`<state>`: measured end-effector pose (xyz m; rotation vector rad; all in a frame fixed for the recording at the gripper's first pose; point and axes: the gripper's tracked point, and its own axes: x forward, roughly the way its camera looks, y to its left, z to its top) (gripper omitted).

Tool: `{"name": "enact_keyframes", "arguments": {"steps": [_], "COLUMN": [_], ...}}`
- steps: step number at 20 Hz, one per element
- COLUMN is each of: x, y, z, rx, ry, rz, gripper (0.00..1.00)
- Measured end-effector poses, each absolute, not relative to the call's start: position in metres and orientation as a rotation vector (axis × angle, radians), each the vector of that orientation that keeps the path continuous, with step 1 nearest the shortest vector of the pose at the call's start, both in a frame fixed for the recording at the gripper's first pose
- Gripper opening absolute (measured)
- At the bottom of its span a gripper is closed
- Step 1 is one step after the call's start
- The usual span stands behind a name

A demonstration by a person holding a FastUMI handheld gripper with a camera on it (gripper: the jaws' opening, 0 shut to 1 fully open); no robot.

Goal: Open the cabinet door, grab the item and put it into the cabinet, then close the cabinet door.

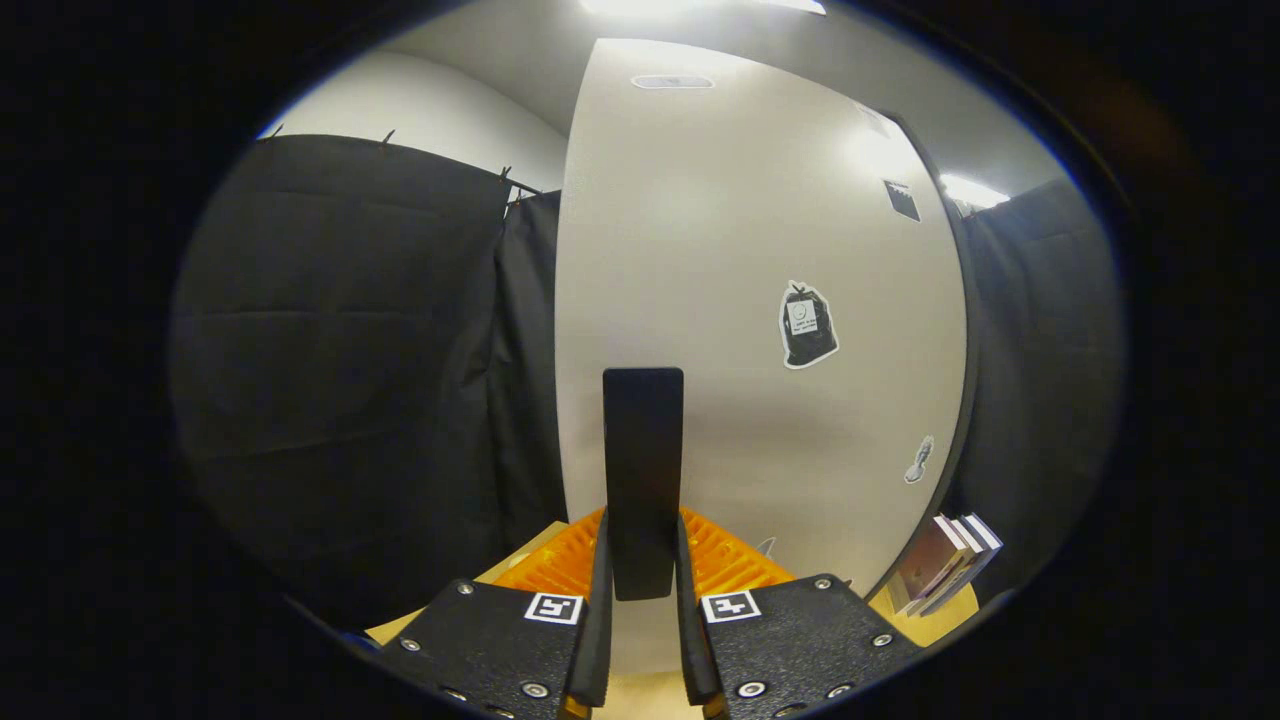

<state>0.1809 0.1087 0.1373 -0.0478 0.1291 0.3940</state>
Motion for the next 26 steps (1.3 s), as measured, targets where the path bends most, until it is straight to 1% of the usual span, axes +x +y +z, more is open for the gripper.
{"name": "enact_keyframes", "arguments": {"steps": [4,11,19,26], "x": [0.160,0.131,0.097,0.087], "y": [0.089,0.049,-0.004,-0.049], "z": [0.144,0.148,0.152,0.155], "rx": [-0.047,-0.036,-0.044,-0.047], "ry": [0.140,0.150,0.143,0.135], "rz": [0.391,0.344,0.260,0.173], "gripper": [0.29,0.29,0.28,0.28]}}
